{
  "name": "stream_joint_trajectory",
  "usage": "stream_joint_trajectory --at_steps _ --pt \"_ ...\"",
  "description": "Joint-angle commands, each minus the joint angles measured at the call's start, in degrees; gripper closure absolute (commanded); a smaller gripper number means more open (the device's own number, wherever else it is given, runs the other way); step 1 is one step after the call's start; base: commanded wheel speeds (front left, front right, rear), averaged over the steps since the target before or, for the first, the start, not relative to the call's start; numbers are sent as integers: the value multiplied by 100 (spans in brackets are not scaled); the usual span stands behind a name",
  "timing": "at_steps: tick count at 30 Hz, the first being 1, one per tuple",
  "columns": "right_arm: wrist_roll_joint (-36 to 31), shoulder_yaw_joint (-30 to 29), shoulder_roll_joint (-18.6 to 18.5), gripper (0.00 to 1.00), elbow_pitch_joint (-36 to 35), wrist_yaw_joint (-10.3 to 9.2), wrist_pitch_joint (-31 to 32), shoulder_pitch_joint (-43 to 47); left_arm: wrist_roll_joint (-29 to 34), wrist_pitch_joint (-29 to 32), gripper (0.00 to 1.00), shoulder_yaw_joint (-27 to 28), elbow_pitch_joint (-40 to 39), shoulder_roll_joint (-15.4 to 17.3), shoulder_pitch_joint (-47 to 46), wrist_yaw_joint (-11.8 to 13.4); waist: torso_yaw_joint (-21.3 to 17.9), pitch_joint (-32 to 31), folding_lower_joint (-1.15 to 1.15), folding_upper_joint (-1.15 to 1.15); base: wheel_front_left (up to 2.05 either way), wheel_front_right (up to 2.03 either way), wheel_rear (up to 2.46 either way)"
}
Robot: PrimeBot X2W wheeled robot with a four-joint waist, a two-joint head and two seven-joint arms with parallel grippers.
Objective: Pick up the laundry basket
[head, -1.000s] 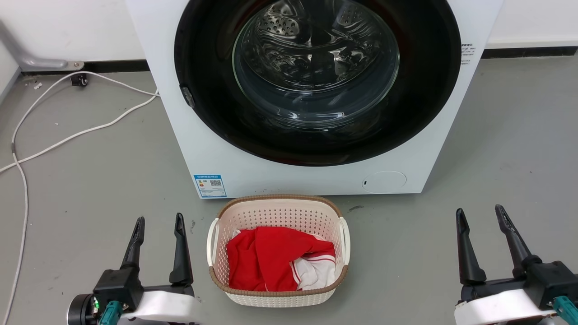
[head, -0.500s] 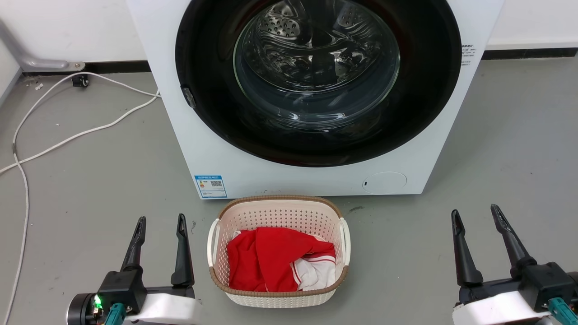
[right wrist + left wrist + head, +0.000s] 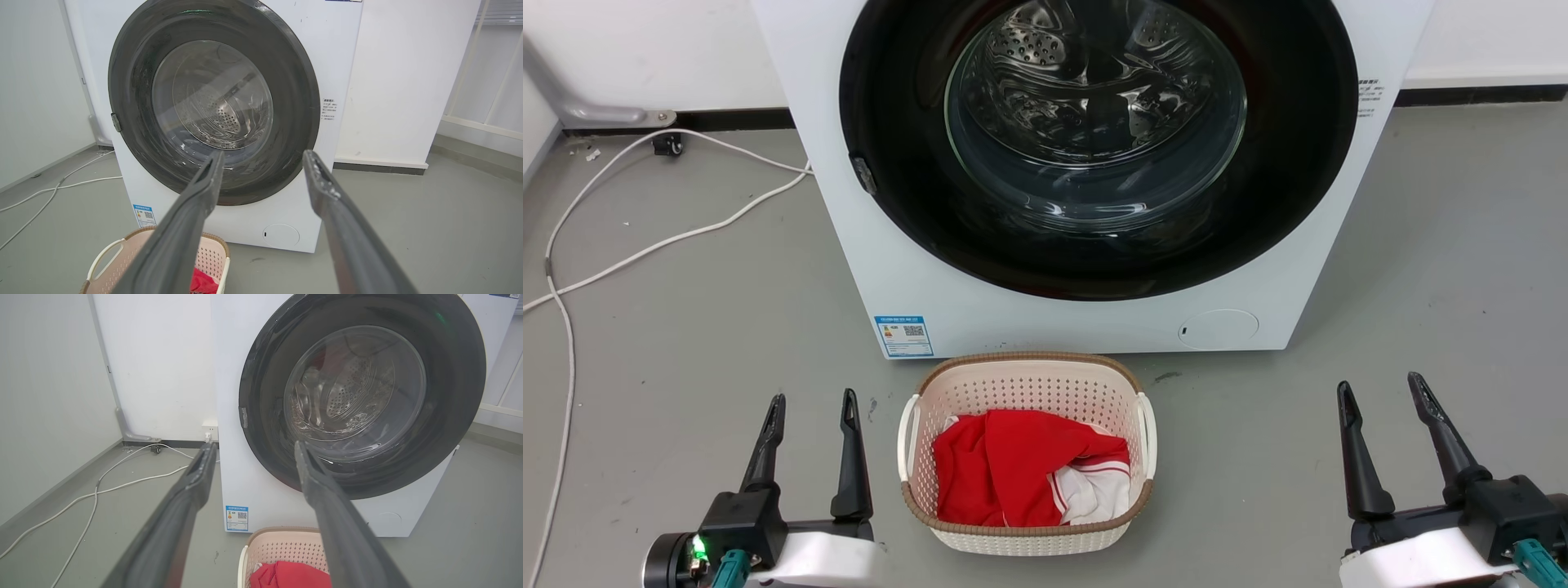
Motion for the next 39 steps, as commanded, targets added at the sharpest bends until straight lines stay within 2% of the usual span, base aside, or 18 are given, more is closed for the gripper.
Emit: stream_joint_trajectory --at_steps 1,5,14,28,29,39 --pt "29 8 -17 0 9 -2 -12 22 37 -16 0 13 23 15 44 13 0 9 0 0 0 0 0" --pt "39 40 -17 0 53 -2 -12 -7 59 -16 0 40 82 15 -3 15 -1 43 0 0 0 0 0" --pt "-8 218 -13 0 495 -2 -12 -422 169 -16 0 297 550 14 -495 -167 58 416 0 0 0 0 0" --pt "-172 663 -11 0 2144 -2 -12 -1906 309 -15 0 471 2177 249 -2001 -610 99 1546 0 0 0 0 0" --pt "-225 780 -12 0 2424 -2 -12 -2215 300 -16 0 453 2484 320 -2276 -667 77 1772 0 0 0 0 0" --pt "-381 1221 -198 0 3612 -3 -12 -3608 276 -15 0 320 3759 650 -3590 -820 18 2748 0 0 0 0 0"
